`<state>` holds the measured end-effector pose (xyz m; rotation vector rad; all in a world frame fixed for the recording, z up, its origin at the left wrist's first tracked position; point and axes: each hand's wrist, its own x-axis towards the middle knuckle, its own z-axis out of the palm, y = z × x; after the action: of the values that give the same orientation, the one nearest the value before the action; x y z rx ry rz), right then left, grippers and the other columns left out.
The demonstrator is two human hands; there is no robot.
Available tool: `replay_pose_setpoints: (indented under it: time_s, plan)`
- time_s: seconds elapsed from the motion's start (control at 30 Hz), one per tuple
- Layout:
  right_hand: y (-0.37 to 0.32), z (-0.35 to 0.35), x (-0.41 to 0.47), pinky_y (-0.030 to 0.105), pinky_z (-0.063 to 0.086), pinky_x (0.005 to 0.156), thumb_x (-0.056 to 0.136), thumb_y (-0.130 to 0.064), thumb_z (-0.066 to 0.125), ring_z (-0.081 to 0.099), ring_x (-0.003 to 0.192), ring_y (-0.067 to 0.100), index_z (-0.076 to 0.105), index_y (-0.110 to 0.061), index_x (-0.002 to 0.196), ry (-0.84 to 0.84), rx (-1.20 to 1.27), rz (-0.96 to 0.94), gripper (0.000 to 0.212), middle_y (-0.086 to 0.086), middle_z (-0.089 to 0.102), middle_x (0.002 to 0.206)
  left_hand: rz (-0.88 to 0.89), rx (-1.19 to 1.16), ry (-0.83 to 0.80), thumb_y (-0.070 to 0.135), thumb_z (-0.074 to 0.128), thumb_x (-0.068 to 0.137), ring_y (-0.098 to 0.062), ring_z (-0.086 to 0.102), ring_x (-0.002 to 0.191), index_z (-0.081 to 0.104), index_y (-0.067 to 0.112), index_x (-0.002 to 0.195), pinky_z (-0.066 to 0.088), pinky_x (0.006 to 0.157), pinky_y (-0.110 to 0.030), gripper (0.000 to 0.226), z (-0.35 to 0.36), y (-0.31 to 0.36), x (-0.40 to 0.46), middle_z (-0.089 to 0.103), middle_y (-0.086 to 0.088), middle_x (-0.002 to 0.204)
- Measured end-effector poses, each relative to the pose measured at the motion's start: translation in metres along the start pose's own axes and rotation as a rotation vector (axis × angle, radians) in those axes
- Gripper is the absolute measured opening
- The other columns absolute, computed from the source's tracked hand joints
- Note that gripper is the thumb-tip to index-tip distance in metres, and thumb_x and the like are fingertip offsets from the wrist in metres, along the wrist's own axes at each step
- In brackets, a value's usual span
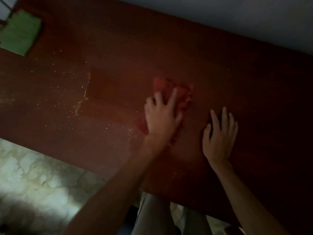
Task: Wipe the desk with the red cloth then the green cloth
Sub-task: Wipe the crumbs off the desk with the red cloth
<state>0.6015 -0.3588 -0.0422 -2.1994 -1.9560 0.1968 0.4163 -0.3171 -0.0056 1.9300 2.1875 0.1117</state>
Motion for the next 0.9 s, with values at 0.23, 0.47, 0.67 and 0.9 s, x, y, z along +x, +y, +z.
replay_pose_setpoints:
  time_s: [0.23,0.47,0.67,0.9]
  plan:
    - [0.006,0.001,0.002,0.049,0.012,0.119,0.092,-0.022,0.039,0.026,0.144,0.031,0.044,-0.014,0.141,0.045,0.166,-0.01,0.051,0.01,0.034,0.155,0.116,-0.092,-0.159,0.058,0.071,0.068,-0.035,0.053,0.101,0.047,0.038,0.141,0.052,0.079,-0.042,0.08,0.022,0.036,-0.11,0.049,-0.013,0.133]
    - [0.008,0.003,0.0,0.044,0.012,0.12,0.099,-0.012,0.033,0.03,0.143,0.028,0.05,-0.009,0.137,0.102,0.277,0.032,0.041,0.01,0.04,0.151,0.159,-0.143,-0.179,0.059,0.074,0.056,-0.028,0.044,0.106,0.038,0.048,0.142,0.056,0.08,-0.042,0.094,0.036,0.03,-0.216,0.044,-0.005,0.136]
    - [0.001,-0.002,0.0,0.046,0.012,0.121,0.1,-0.017,0.034,0.024,0.145,0.026,0.043,-0.015,0.142,0.031,0.127,0.027,0.043,0.007,0.031,0.157,0.041,-0.005,-0.019,0.05,0.074,0.066,-0.034,0.042,0.12,0.04,0.043,0.142,0.039,0.096,-0.055,0.084,0.015,-0.087,-0.177,0.049,-0.007,0.141]
    - [0.003,-0.005,-0.002,0.051,0.009,0.12,0.099,-0.023,0.038,0.017,0.146,0.032,0.036,-0.019,0.146,-0.054,0.094,-0.053,0.047,0.012,0.022,0.159,-0.325,-0.019,0.055,0.063,0.044,0.085,-0.044,0.034,0.133,0.033,0.038,0.149,0.032,0.105,-0.06,0.07,-0.029,-0.238,-0.109,0.037,-0.012,0.151]
